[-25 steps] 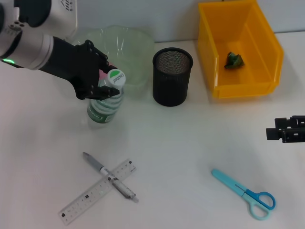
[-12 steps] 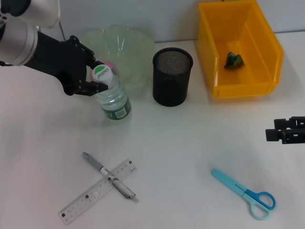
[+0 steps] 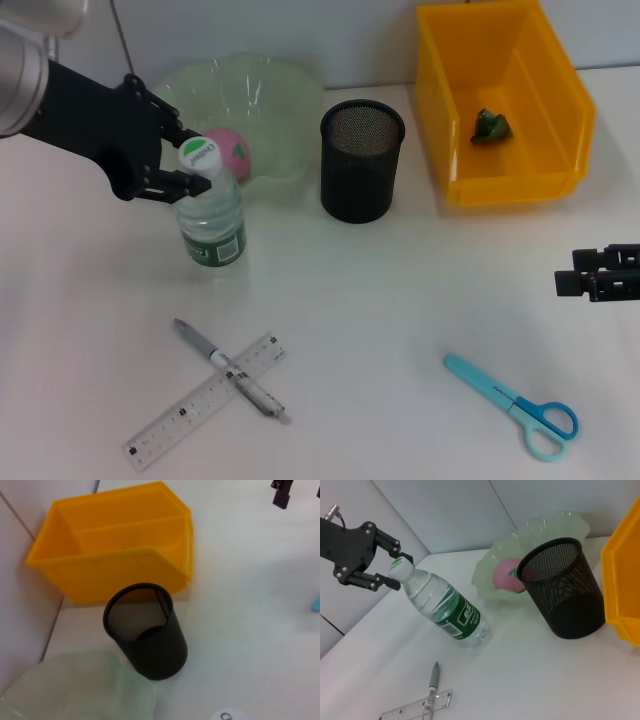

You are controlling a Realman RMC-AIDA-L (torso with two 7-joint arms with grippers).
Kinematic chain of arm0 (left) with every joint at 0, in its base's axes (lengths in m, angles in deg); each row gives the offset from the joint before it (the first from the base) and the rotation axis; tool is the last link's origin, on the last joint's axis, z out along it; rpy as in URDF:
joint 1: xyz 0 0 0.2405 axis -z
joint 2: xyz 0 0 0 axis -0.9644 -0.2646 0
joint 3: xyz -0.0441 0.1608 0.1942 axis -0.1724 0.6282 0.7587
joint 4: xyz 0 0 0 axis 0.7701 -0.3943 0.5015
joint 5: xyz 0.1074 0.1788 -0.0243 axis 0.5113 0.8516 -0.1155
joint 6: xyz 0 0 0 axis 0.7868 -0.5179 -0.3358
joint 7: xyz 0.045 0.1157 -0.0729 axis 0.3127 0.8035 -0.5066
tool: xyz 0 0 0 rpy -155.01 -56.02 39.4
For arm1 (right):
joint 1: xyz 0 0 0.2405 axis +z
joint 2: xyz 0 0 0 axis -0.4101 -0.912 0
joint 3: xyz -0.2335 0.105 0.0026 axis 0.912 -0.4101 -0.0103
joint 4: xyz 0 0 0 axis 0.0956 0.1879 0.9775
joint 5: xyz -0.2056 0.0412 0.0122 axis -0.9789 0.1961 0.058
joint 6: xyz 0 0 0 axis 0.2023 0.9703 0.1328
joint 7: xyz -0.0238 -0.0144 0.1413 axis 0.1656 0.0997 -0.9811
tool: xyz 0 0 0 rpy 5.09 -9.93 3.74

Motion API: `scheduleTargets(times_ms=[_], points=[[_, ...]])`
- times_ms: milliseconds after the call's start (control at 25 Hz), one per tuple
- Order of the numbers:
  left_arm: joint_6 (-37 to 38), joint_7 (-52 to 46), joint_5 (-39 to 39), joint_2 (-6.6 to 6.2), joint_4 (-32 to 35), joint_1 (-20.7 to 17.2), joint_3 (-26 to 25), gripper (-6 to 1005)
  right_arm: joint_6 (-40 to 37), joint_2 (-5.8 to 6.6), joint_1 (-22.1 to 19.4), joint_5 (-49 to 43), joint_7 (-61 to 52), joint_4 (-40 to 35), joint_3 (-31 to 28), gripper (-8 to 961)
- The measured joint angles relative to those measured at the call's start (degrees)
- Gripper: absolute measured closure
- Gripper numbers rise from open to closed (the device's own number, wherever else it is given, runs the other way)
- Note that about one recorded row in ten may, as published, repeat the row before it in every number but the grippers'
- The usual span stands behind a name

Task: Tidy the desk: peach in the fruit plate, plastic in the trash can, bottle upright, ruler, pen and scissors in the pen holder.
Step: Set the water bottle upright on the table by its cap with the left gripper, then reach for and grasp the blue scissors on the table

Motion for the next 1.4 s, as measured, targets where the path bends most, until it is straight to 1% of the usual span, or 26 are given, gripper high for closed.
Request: scheduleTargets(times_ms=[360, 480, 640, 920, 960, 1040, 1200, 1240, 1400], points=[[1.0, -4.5, -0.3, -1.94, -1.6, 0.8, -0.9, 632, 0.0, 0.00, -0.1, 0.0, 0.1, 0.2, 0.1, 161], [1.5, -5.9, -0.3, -2.40, -3.1, 1.6, -2.1, 635, 0.0, 0.00, -0.1, 0.0, 0.3, 0.3, 0.2, 161], [1.7, -8.1, -0.2, -2.69, -5.2, 2.9, -4.6, 638, 0.0, 0.07, 0.1, 0.0, 0.8, 1.2, 0.3, 161], [-0.1, -13.4, 0.1, -3.24, -5.7, 3.2, -5.2, 645, 0.1, 0.27, 0.1, 0.0, 1.6, 1.6, 0.3, 161], [-0.7, -15.9, 0.2, -3.64, -6.2, 3.0, -5.5, 646, 0.0, 0.43, 0.1, 0.0, 1.8, 2.0, 0.4, 161], [-1.0, -16.8, 0.3, -3.82, -6.7, 2.9, -5.9, 648, 0.0, 0.49, 0.1, 0.0, 2.1, 2.4, 0.3, 161], [-1.2, -17.7, 0.4, -3.82, -6.7, 2.6, -6.2, 652, -0.1, 0.55, 0.1, 0.0, 2.2, 2.5, 0.3, 161], [-0.9, -18.0, 0.2, -3.65, -6.1, 2.2, -6.5, 653, -0.1, 0.56, 0.2, 0.0, 2.3, 2.5, 0.3, 162], [0.0, -18.3, 0.0, -3.55, -5.3, 1.9, -7.7, 826, -0.2, 0.64, 0.2, -0.1, 2.3, 2.6, 0.4, 162]])
